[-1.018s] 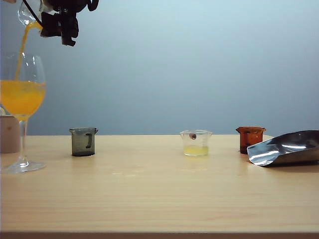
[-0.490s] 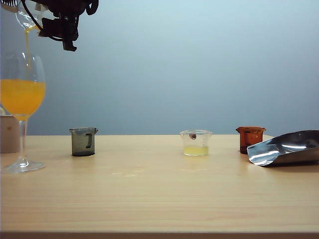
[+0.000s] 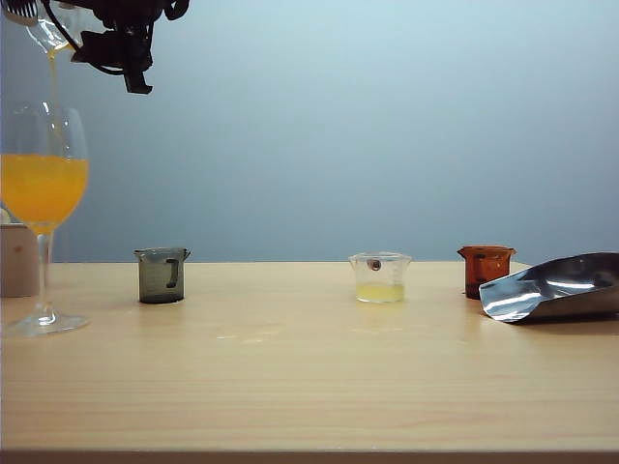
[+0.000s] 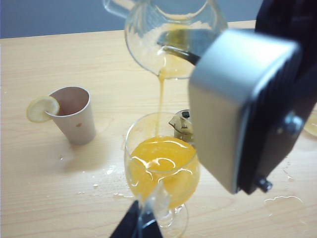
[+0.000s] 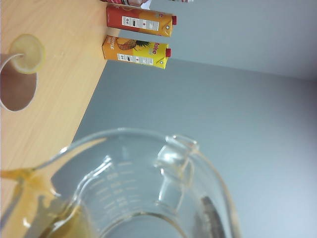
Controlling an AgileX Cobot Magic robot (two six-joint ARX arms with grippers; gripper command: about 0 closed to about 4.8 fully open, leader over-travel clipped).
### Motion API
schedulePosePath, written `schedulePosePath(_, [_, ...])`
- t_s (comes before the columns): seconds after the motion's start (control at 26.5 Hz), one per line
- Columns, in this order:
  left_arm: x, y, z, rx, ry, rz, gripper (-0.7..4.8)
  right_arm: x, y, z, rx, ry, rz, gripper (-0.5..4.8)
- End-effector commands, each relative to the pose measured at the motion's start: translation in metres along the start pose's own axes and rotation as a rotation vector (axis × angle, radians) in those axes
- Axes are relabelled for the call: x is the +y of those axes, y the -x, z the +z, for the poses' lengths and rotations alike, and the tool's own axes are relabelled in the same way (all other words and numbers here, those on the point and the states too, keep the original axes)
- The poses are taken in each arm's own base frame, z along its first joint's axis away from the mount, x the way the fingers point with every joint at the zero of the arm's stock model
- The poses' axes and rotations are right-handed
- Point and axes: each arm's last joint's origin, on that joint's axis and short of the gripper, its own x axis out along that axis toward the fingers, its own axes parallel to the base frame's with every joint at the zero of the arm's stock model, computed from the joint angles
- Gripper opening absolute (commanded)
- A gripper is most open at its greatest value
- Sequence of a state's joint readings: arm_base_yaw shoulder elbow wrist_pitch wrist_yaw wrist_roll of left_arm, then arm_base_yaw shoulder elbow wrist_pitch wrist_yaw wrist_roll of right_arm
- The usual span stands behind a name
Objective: Pick up the second measuring cup from the left, pour the orange juice inside into the goblet, and finally put the measuring cup back in its original place.
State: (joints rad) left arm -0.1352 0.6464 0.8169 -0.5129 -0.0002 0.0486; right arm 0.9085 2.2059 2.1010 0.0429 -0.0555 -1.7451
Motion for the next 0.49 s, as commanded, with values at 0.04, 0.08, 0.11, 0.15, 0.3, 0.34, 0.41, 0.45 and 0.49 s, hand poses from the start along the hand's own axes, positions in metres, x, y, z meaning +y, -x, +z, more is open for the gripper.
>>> schedulePosePath(0.04, [0.0000,0.0002,0.0011,-0.013,0.004,-0.002,-0.03,-0.0098,0.0034,0.0007,0.002,0.020,-0.033,1.56])
schedulePosePath(0.08, [0.0000,0.0002,0.0011,-0.014,0.004,-0.002,-0.03,-0.0098,0.0034,0.0007,0.002,0.022,-0.034,1.56])
schedulePosePath(0.11, [0.0000,0.0002,0.0011,-0.014,0.004,-0.002,-0.03,-0.0098,0.0034,0.0007,0.002,0.028,-0.034,1.56])
schedulePosePath(0.15, [0.0000,0.0002,0.0011,-0.013,0.004,-0.002,-0.03,-0.0098,0.0034,0.0007,0.002,0.036,-0.033,1.56])
schedulePosePath(0.3, [0.0000,0.0002,0.0011,-0.013,0.004,-0.002,-0.03,-0.0097,0.0034,0.0007,0.002,0.044,-0.033,1.56])
schedulePosePath(0.34, [0.0000,0.0002,0.0011,-0.013,0.004,-0.002,-0.03,-0.0098,0.0034,0.0007,0.002,0.049,-0.033,1.56])
schedulePosePath(0.41, [0.0000,0.0002,0.0011,-0.013,0.004,-0.002,-0.03,-0.0097,0.0034,0.0008,0.000,0.065,-0.033,1.56])
schedulePosePath(0.45, [0.0000,0.0002,0.0011,-0.013,0.004,-0.002,-0.03,-0.0097,0.0034,0.0008,-0.001,0.065,-0.034,1.56])
schedulePosePath(0.49, [0.0000,0.0002,0.0011,-0.013,0.004,-0.002,-0.03,-0.0097,0.0034,0.0008,-0.001,0.065,-0.034,1.56])
